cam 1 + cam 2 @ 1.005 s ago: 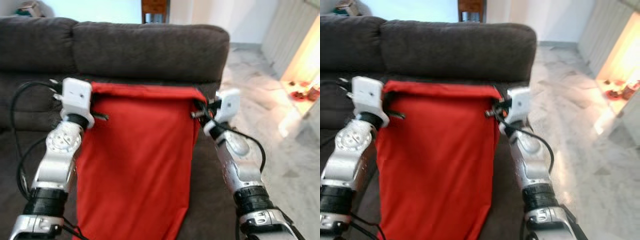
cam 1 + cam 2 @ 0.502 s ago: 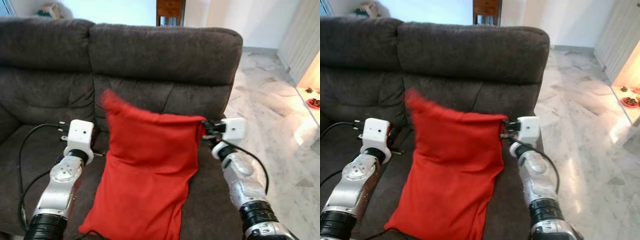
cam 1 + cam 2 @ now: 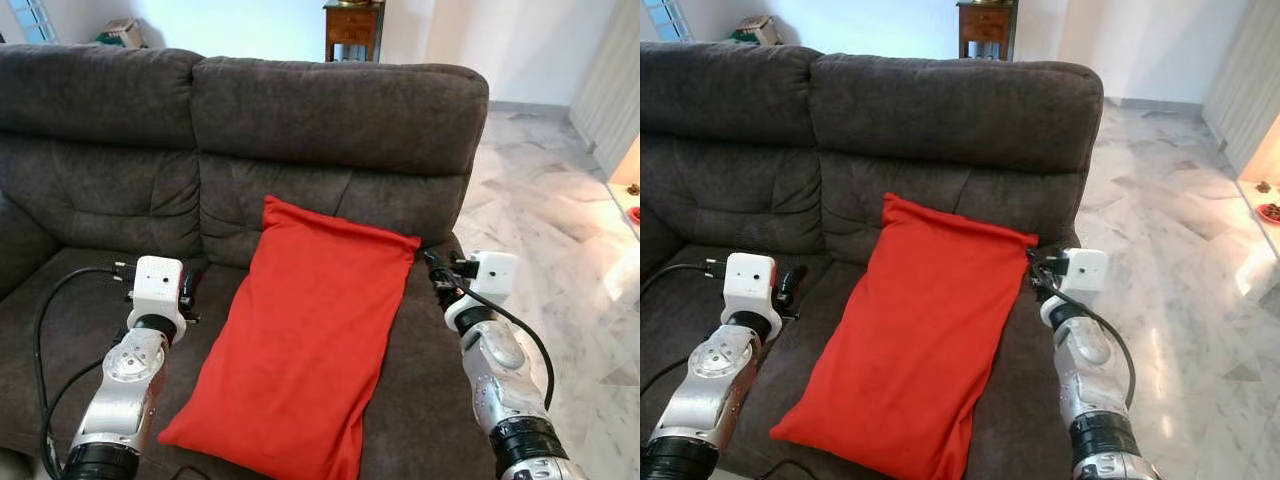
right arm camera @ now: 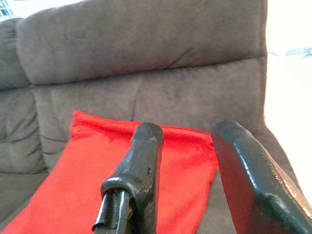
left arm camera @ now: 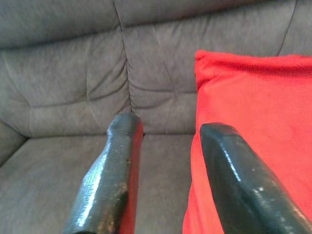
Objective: Move the pillow to the sofa from floor
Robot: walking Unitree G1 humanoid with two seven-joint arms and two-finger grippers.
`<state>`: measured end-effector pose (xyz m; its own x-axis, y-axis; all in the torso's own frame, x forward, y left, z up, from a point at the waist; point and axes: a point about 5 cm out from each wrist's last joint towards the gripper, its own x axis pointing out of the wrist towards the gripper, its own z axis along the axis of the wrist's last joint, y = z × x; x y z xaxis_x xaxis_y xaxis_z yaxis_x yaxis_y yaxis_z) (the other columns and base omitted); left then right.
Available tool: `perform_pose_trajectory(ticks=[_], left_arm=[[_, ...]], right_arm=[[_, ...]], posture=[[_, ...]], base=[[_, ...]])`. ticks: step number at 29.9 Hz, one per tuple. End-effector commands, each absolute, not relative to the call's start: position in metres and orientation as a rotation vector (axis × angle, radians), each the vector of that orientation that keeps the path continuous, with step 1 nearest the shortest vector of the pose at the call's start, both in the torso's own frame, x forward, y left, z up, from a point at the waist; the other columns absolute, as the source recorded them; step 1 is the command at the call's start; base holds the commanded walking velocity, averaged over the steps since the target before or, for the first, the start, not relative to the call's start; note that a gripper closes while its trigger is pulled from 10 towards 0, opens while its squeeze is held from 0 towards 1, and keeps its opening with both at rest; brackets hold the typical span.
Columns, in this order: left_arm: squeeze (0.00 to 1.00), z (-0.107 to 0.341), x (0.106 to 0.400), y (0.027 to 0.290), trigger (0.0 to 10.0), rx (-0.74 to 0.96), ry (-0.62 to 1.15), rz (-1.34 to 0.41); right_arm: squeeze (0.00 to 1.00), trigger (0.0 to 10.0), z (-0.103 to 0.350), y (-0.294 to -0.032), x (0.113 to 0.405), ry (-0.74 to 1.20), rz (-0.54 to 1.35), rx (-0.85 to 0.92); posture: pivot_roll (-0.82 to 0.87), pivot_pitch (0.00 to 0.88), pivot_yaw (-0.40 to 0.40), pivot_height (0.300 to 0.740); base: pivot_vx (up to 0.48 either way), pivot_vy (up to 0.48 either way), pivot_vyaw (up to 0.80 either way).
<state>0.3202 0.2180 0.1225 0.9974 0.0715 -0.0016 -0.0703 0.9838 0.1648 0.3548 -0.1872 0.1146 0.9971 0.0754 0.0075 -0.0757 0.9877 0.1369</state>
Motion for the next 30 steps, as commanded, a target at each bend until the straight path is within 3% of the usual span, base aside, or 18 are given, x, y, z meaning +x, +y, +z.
perform_pose_trajectory(ticks=[1, 5, 9, 19, 24, 30], left_arm=[[0.00, 0.107, 0.319, 0.220, 10.0, 0.116, 0.055, 0.094], [0.00, 0.067, 0.312, 0.225, 10.0, 0.106, 0.201, 0.103], [0.00, 0.004, 0.280, 0.230, 10.0, 0.122, 0.492, 0.115], [0.00, -0.043, 0.235, 0.229, 10.0, 0.095, 0.740, 0.138], [0.00, -0.062, 0.211, 0.224, 10.0, 0.102, 0.855, 0.132], [0.00, -0.066, 0.206, 0.220, 10.0, 0.113, 0.870, 0.114]], right_arm=[[0.00, 10.0, 0.095, -0.198, 0.347, 0.065, 0.024, 0.143], [0.00, 10.0, 0.060, -0.208, 0.331, 0.206, -0.020, 0.123], [0.00, 10.0, 0.007, -0.228, 0.290, 0.428, -0.153, 0.130], [0.00, 10.0, -0.037, -0.242, 0.238, 0.637, -0.315, 0.140], [0.00, 10.0, -0.047, -0.235, 0.227, 0.690, -0.318, 0.151], [0.00, 10.0, -0.052, -0.235, 0.221, 0.726, -0.324, 0.153]], posture=[[0.17, 0.092, 0.005, 0.740], [0.15, 0.075, -0.001, 0.740], [0.12, 0.047, 0.025, 0.740], [0.11, 0.000, 0.054, 0.740], [0.10, 0.000, 0.052, 0.740], [0.11, 0.000, 0.029, 0.740]], base=[[0.000, 0.000, 0.00], [0.000, 0.000, 0.00], [0.000, 0.000, 0.00], [0.000, 0.000, 0.00], [0.000, 0.000, 0.00], [0.000, 0.000, 0.00]])
